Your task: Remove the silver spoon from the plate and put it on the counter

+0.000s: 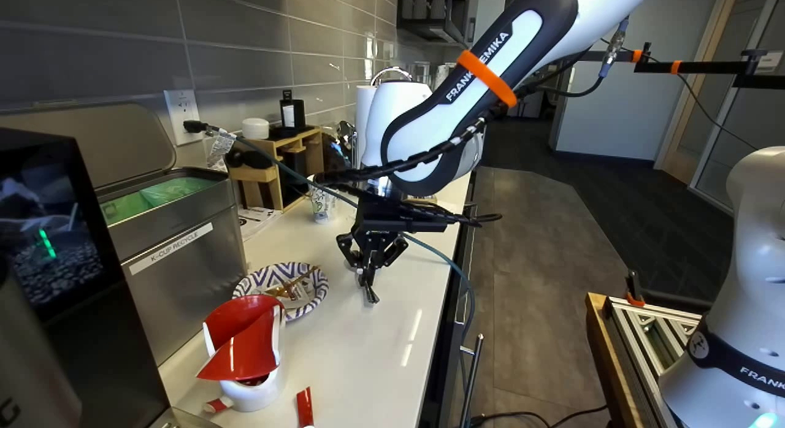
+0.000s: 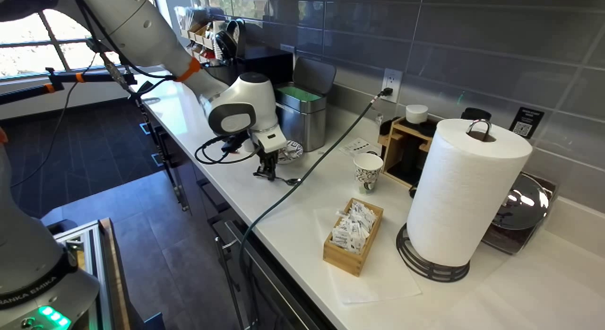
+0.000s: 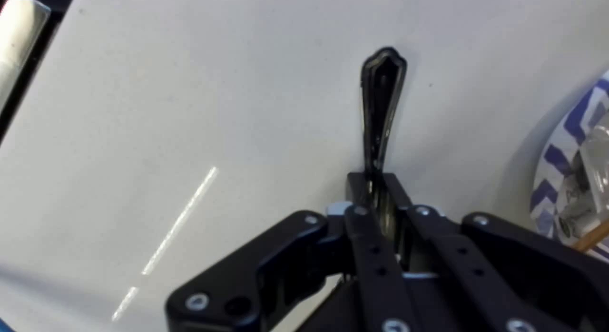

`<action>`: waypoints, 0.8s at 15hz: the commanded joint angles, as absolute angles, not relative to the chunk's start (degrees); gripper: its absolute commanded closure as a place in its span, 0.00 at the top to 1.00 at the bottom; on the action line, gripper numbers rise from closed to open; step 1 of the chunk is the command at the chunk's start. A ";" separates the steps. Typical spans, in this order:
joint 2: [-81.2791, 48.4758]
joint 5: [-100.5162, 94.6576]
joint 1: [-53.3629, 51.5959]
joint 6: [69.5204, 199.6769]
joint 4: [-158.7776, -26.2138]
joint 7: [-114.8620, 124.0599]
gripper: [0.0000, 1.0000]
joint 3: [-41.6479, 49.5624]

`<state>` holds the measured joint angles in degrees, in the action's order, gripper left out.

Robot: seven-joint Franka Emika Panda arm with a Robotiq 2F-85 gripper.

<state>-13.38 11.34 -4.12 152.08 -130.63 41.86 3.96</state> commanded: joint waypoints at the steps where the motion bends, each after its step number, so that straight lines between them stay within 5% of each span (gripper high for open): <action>1: -13.15 7.86 -5.71 153.99 -132.38 47.03 0.43 4.80; 9: -4.30 10.84 -3.52 152.32 -137.51 39.73 0.99 2.05; 12: 1.59 8.90 -2.78 150.71 -141.68 29.47 1.00 1.69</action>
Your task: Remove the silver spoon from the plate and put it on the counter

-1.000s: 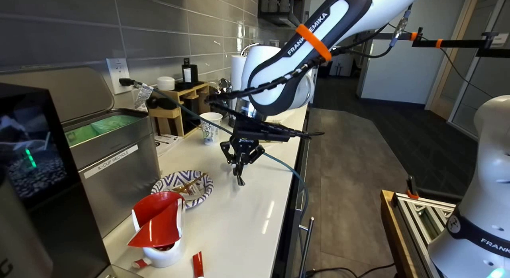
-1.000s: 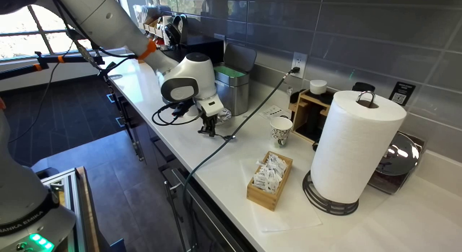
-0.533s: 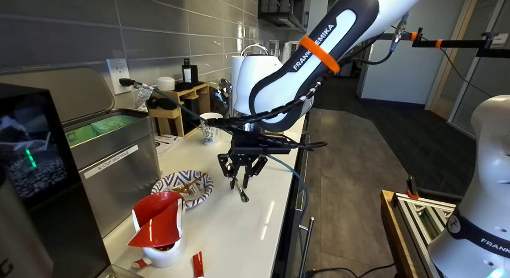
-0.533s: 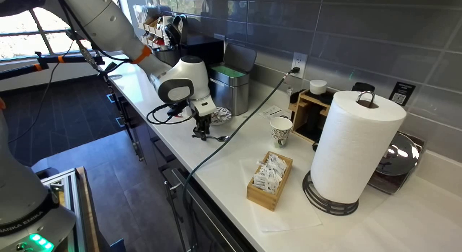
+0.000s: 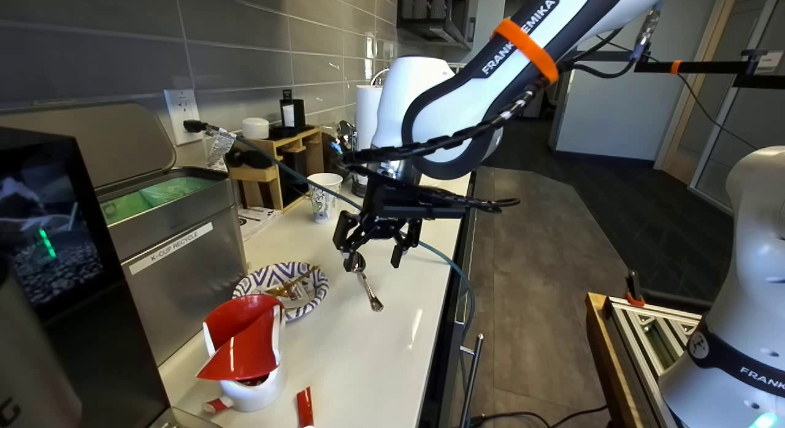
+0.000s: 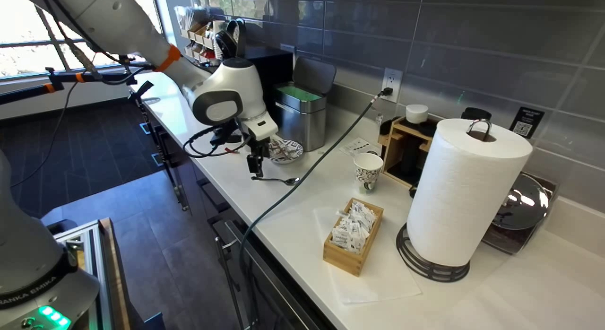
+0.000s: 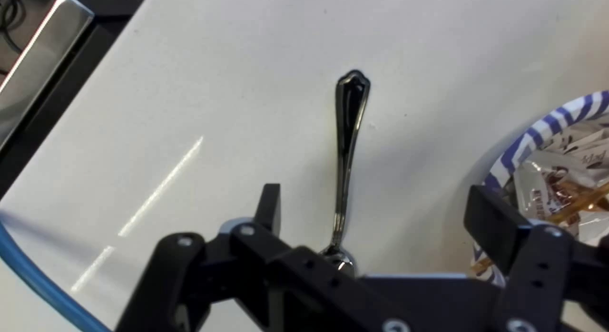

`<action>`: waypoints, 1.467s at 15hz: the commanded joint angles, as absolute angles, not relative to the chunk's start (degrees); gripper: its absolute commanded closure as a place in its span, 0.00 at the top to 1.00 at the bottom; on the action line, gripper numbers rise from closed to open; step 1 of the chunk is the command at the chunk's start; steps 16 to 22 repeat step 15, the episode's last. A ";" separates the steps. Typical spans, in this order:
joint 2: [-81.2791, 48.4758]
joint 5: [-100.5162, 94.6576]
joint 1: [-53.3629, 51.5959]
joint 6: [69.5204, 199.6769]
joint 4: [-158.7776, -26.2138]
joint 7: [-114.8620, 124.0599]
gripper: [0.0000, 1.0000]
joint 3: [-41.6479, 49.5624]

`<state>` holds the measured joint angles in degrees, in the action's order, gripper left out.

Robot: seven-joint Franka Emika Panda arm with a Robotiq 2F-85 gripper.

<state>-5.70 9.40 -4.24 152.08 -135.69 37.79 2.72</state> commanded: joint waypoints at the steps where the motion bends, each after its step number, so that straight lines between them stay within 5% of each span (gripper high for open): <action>1: 3.81 8.08 -2.44 150.24 -143.28 26.34 1.00 1.92; 11: 25.47 8.54 -0.85 142.35 -151.00 -7.12 1.00 6.01; 22: 24.40 8.85 -0.65 140.92 -148.94 -6.57 1.00 5.71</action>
